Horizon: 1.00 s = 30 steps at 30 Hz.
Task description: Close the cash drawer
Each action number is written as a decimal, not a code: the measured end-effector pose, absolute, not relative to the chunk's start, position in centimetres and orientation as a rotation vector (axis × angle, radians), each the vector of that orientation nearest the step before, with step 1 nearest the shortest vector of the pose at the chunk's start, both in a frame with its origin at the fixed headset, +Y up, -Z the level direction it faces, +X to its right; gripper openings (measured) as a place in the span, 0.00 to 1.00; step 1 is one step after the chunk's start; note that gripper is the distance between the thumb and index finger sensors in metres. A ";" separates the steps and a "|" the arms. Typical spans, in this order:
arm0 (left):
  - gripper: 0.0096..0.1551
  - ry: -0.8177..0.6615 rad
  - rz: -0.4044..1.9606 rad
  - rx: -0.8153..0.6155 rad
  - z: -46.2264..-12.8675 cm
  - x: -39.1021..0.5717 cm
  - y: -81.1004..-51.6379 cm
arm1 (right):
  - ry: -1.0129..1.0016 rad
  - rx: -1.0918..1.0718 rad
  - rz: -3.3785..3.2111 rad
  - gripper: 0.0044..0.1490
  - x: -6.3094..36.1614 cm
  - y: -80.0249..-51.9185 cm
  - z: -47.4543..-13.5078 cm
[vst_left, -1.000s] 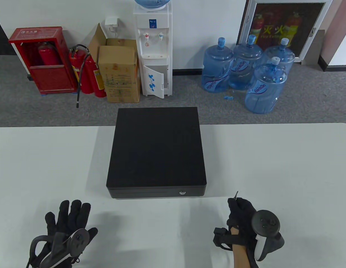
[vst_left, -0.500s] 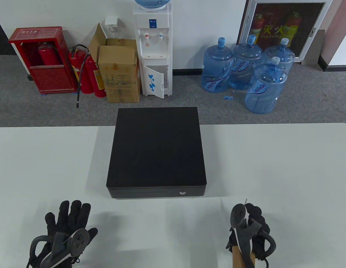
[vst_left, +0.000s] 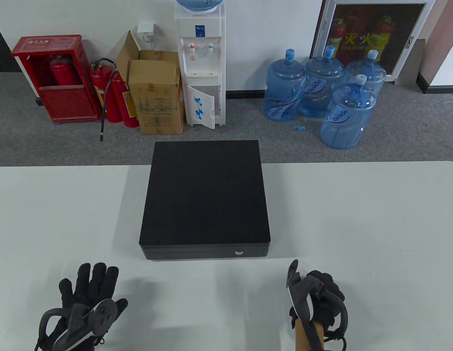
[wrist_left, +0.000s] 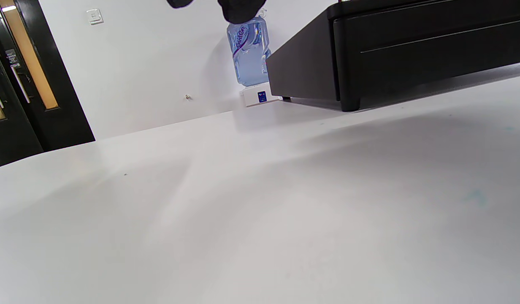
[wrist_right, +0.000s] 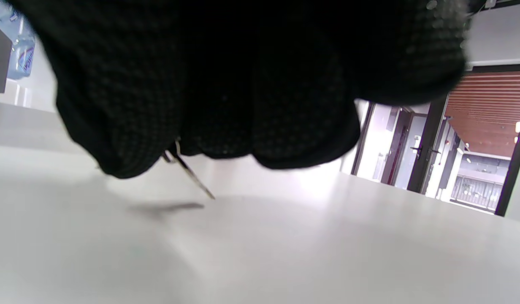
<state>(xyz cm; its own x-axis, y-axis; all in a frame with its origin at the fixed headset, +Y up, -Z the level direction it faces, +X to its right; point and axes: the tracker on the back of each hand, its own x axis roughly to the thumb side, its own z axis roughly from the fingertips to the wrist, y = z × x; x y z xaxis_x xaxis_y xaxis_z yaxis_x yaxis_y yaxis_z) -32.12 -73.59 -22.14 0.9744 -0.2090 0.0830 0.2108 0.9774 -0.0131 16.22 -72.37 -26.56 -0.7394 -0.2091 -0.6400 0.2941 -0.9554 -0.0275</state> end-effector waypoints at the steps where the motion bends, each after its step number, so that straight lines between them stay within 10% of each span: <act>1: 0.51 -0.081 -0.211 -0.024 -22.1 -32.1 -73.6 | 0.156 0.978 -2.695 0.27 16.4 -72.5 -26.6; 30: 0.51 -0.081 -0.205 -0.024 -22.1 -32.1 -73.5 | 0.142 1.005 -2.813 0.25 16.9 -72.6 -26.1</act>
<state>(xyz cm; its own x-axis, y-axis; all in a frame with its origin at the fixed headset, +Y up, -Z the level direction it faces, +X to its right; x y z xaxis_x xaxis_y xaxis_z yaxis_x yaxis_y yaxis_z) -32.10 -73.54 -22.11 0.9758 -0.2023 0.0827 0.2042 0.9788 -0.0152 16.88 -72.55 -26.12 -0.7640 -0.1099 -0.6358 0.1733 -0.9841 -0.0382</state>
